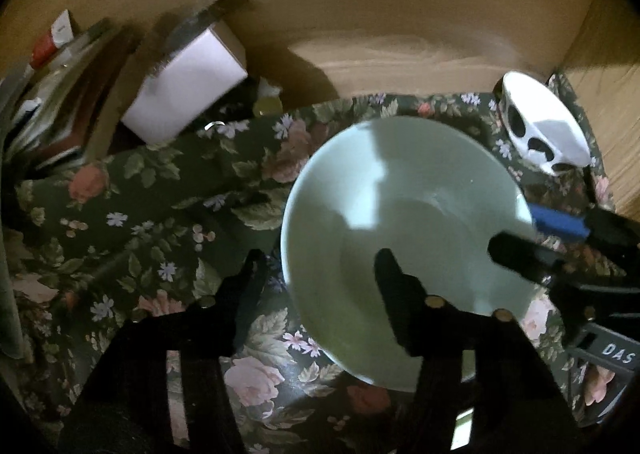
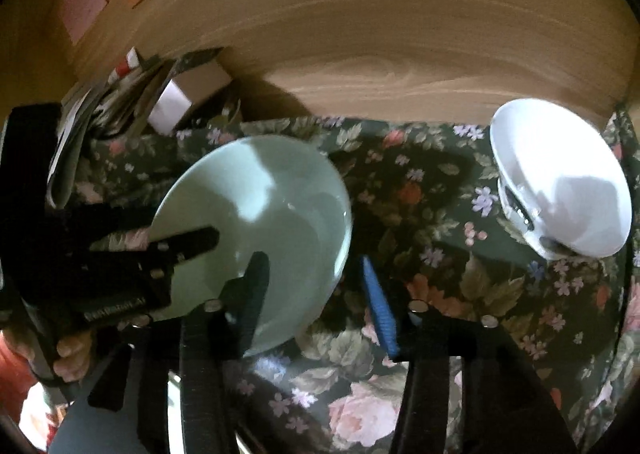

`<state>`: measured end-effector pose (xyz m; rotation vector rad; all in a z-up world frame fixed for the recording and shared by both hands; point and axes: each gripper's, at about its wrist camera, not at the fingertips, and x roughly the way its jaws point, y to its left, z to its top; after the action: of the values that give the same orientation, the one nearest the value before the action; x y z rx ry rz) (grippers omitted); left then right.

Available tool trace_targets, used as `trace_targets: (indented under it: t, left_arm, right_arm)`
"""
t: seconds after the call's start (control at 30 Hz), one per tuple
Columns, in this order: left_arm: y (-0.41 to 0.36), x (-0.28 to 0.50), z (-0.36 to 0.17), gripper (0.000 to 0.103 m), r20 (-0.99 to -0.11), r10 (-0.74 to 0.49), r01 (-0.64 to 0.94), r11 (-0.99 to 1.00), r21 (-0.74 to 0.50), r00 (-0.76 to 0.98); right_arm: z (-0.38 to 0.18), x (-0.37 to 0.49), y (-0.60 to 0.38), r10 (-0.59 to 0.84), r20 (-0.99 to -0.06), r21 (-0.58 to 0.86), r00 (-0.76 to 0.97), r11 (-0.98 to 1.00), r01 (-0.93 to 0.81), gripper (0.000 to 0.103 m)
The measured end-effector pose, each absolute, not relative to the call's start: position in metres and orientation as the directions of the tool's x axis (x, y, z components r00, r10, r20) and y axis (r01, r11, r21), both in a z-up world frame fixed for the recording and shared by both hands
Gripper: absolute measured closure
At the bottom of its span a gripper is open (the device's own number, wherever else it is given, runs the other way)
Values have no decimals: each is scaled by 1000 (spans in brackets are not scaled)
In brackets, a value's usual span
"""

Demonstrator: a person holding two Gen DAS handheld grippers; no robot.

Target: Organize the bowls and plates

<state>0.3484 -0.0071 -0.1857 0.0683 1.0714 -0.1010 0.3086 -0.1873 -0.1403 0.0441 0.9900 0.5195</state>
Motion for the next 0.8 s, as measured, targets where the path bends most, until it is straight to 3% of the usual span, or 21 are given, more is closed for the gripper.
trace_targets:
  t: [0.1, 0.2, 0.27, 0.43, 0.8]
  left_arm:
    - [-9, 354, -191, 69, -891, -59, 120, 993, -5, 450]
    - [-11, 356, -196, 77, -897, -63, 123, 992, -10, 438]
    - [-11, 357, -196, 78, -896, -62, 124, 992, -8, 439]
    - [-14, 361, -199, 84, -898, -64, 124, 992, -10, 436]
    - [-21, 352, -185, 86, -879, -83, 160, 987, -8, 470]
  right_arm:
    - [-150, 322, -178, 439, -790, 281, 428, 879, -384, 57]
    - [-160, 331, -169, 432, -802, 284, 412, 883, -374, 57]
    - [-167, 334, -168, 443, -806, 303, 392, 879, -369, 59]
    - [-178, 341, -162, 468, -805, 338, 365, 867, -366, 79]
    - [-162, 327, -165, 449, -792, 318, 413, 882, -348, 80]
